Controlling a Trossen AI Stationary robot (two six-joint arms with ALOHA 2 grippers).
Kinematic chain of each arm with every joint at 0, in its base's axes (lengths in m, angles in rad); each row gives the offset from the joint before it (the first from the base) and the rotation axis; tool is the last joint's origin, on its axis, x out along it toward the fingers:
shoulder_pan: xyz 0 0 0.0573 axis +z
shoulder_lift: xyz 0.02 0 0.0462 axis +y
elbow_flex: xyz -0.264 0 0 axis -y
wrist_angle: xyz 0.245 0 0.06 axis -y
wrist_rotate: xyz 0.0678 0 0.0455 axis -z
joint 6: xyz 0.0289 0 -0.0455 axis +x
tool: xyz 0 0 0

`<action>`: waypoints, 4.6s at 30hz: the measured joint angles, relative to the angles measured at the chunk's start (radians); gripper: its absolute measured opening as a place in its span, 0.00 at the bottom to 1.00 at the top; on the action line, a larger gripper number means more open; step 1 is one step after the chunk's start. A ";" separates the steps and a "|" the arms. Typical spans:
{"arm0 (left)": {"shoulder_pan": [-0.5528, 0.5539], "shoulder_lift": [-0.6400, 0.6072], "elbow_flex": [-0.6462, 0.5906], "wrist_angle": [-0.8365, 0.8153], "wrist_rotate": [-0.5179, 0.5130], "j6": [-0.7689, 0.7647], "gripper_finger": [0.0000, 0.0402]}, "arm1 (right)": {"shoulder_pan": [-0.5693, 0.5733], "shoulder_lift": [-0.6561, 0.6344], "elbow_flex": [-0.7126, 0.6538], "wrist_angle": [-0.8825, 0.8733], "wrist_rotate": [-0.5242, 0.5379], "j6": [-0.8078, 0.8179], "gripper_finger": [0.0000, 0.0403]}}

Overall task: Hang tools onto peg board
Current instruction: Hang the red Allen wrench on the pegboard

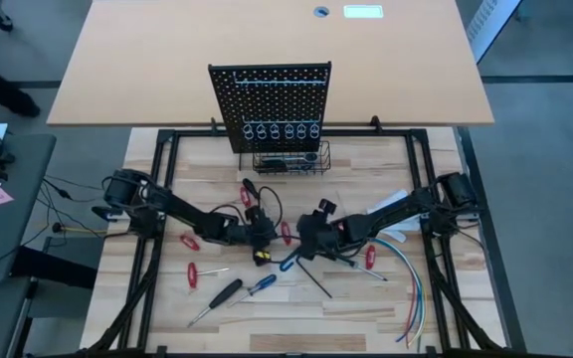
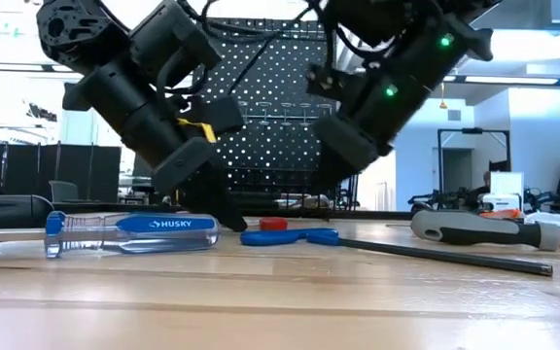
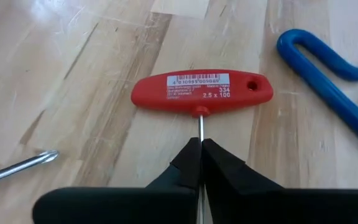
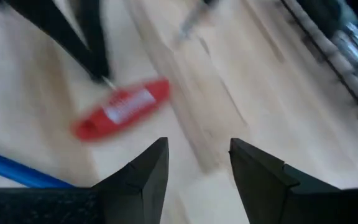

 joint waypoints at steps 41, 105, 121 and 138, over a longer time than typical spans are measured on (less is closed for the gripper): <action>-0.012 -0.566 -0.521 0.866 0.498 0.097 0.00 | -0.091 0.001 0.002 0.891 -0.659 -0.861 0.54; 0.017 -0.567 -0.519 0.414 0.281 0.090 0.12 | -0.458 -0.189 0.796 -0.792 -0.030 -0.315 0.12; 0.017 -0.567 -0.519 0.415 0.281 0.081 0.12 | -0.560 -0.098 0.835 -0.865 -0.211 -0.347 0.12; 0.016 -0.567 -0.519 0.414 0.281 0.070 0.12 | -0.648 -0.097 0.835 -0.866 -0.367 -0.353 0.24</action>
